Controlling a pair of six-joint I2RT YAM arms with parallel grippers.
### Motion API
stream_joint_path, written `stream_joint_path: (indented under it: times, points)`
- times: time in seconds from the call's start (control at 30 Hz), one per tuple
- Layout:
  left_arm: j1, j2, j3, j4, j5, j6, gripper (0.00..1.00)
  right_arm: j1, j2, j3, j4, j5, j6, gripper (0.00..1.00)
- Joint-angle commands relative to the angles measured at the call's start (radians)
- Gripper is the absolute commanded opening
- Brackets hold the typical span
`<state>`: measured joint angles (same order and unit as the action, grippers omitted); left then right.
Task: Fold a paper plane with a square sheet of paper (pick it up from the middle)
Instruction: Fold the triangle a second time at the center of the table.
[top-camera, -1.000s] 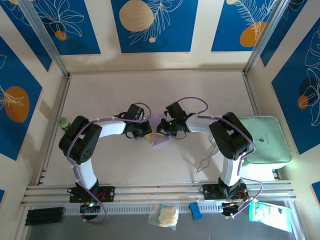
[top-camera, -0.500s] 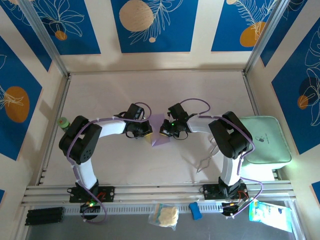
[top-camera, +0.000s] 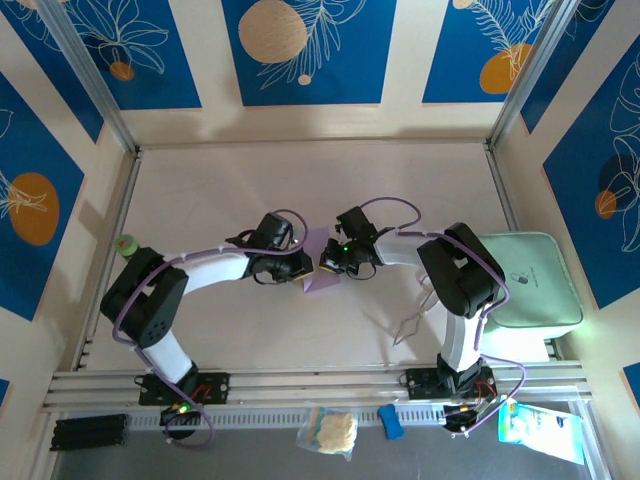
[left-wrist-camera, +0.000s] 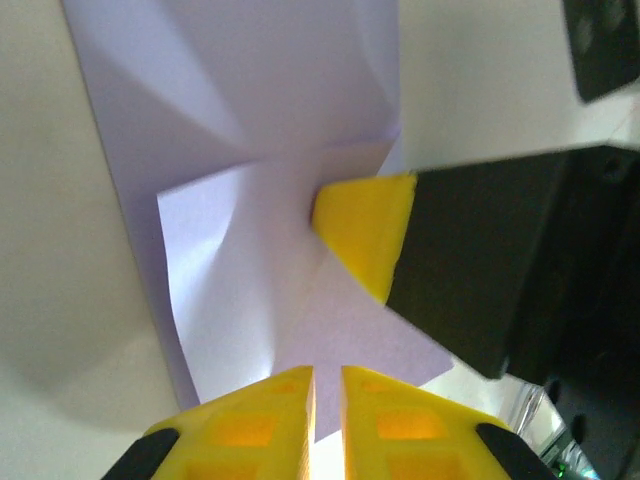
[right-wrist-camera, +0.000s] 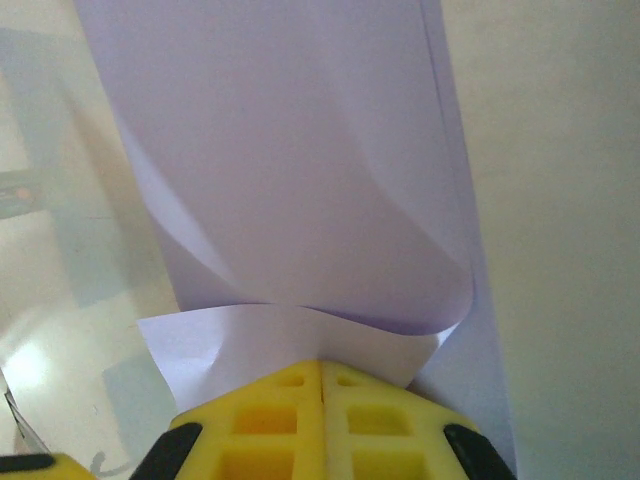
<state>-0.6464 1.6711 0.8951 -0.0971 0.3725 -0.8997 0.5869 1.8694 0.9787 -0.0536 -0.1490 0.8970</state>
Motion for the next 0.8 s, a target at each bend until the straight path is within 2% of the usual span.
stream_joint_path:
  times: [0.0,0.77]
  points:
    - [-0.027,0.016,-0.008,-0.009,0.026,-0.025,0.15,-0.003,0.074,-0.044,-0.083,0.074,0.01,0.04]
    - [-0.031,0.105,-0.056,0.007,0.034,-0.02,0.14,-0.01,0.082,-0.047,-0.09,0.069,0.014,0.04]
